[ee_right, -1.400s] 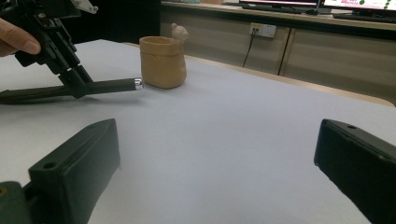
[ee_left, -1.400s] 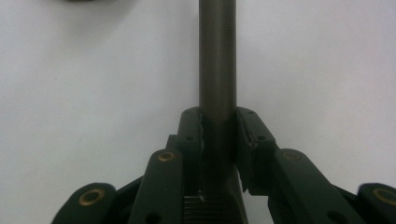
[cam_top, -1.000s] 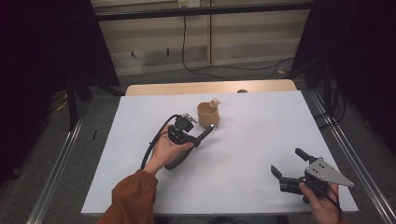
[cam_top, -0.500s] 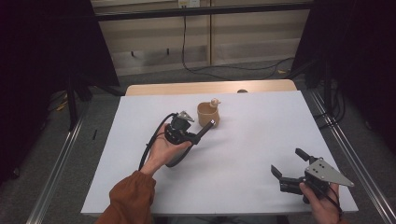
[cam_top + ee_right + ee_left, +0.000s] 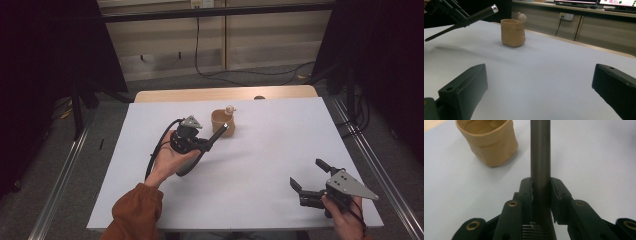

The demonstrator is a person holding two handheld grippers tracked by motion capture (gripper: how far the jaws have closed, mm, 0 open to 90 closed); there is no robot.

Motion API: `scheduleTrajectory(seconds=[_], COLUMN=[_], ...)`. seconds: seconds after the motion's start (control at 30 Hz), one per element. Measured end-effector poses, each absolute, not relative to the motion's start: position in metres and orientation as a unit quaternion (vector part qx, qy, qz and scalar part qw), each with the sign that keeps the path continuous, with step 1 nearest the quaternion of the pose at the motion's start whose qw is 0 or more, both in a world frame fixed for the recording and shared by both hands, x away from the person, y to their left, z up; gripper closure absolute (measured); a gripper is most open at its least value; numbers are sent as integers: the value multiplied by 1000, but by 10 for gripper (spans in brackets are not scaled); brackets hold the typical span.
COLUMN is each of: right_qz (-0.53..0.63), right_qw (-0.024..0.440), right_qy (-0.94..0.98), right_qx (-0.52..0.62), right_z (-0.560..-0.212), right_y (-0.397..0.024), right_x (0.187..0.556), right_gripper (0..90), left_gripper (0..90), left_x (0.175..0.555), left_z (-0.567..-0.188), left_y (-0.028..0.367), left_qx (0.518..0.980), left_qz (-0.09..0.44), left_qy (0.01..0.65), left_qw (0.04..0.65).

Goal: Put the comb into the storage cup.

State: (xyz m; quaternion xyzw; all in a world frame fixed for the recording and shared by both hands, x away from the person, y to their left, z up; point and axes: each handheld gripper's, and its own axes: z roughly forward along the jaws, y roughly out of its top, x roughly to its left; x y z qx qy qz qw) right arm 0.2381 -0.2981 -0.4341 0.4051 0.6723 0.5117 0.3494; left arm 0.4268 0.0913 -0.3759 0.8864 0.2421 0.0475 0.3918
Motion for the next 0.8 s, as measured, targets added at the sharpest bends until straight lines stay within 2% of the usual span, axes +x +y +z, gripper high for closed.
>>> scheduleTrajectory(seconds=[0.37,0.8], right_qz=[509,520], right_qw=[346,338], right_qy=[679,678], right_qx=[400,395], right_z=[-435,-435], right_y=[-296,-291], right_x=[239,238], right_gripper=[0,0], left_gripper=[731,731], left_x=[419,406], left_z=[-359,-352], left_y=[100,88], left_qx=[881,908], left_qz=[31,-14], left_qy=[207,141], left_qw=[424,395])
